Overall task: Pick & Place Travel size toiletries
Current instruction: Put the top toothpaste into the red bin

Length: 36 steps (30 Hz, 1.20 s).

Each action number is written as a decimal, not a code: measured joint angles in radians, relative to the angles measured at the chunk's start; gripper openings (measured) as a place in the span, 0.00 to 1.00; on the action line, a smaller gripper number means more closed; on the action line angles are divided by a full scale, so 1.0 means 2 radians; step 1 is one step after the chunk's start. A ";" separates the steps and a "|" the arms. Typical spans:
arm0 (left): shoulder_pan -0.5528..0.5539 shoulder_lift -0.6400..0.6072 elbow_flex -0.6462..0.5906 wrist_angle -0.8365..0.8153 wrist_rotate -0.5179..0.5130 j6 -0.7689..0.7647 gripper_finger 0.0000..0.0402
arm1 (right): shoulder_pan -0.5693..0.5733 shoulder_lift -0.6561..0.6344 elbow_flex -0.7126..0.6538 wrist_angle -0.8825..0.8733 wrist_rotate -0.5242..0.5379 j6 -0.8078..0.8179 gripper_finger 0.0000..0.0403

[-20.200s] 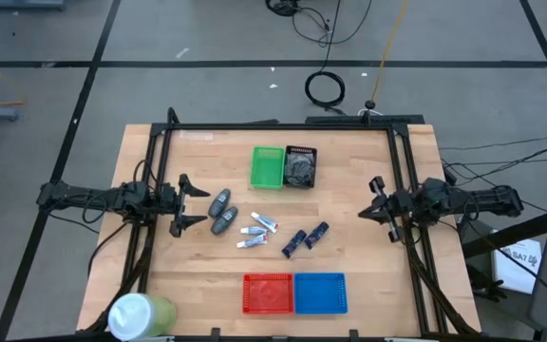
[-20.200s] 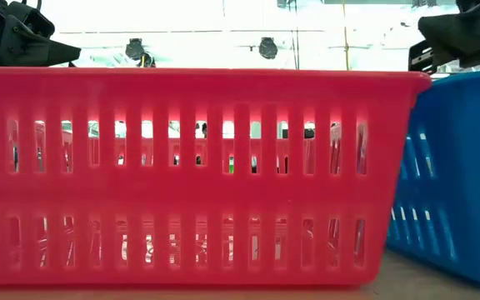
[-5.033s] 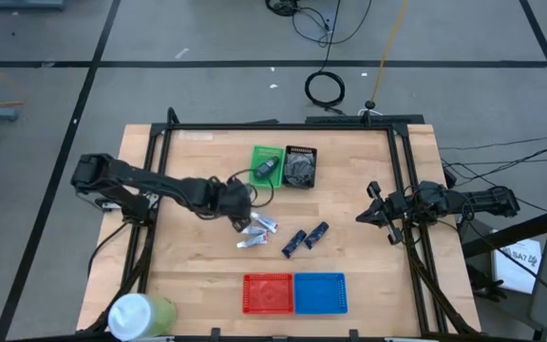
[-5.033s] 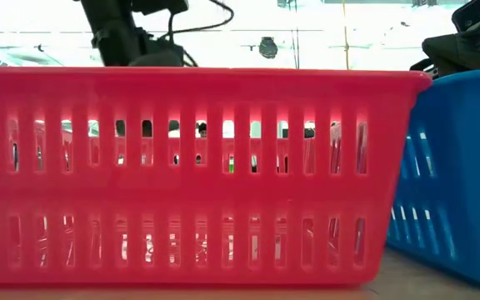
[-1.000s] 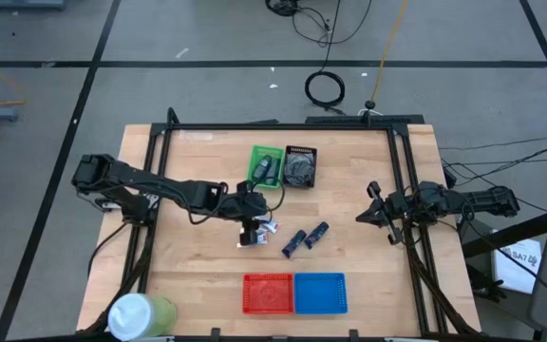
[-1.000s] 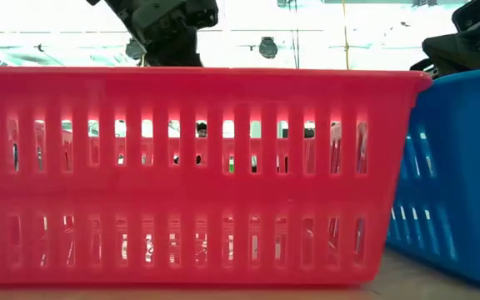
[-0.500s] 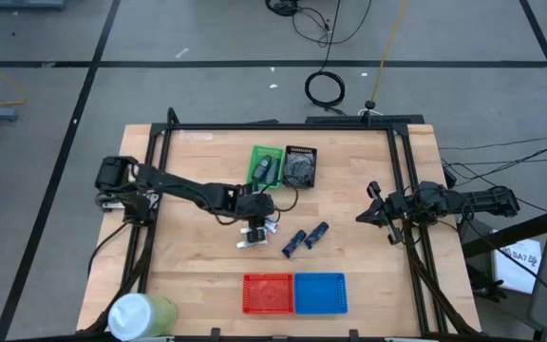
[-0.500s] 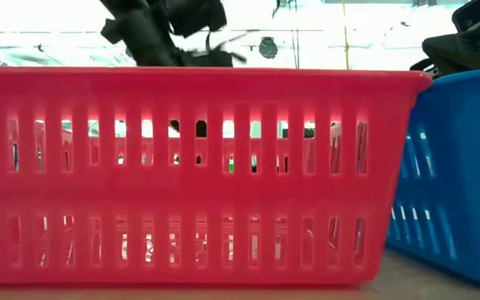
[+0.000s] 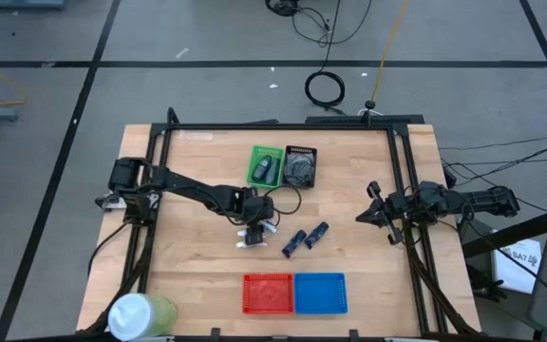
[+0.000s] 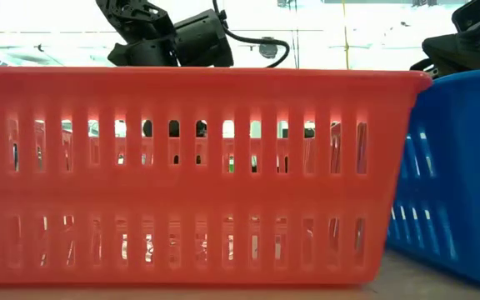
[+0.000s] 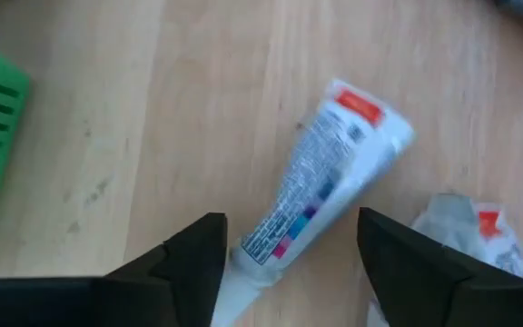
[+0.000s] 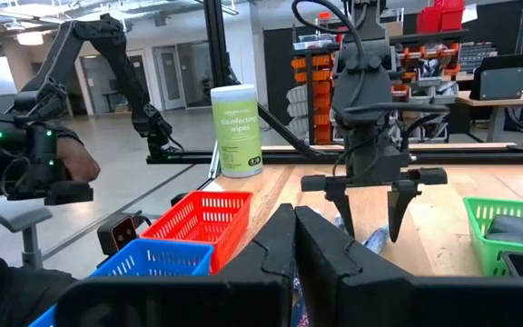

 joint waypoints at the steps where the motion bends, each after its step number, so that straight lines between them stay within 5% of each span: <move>1: -0.001 0.000 0.000 0.000 0.000 0.005 0.62 | 0.000 0.000 0.000 0.000 0.000 0.000 0.00; 11: -0.003 0.000 0.000 0.013 -0.017 0.015 0.63 | 0.000 0.000 0.000 0.000 0.000 0.000 0.00; 36: -0.003 0.023 -0.001 0.026 -0.004 0.020 0.38 | 0.000 0.000 0.000 0.000 0.000 0.000 0.00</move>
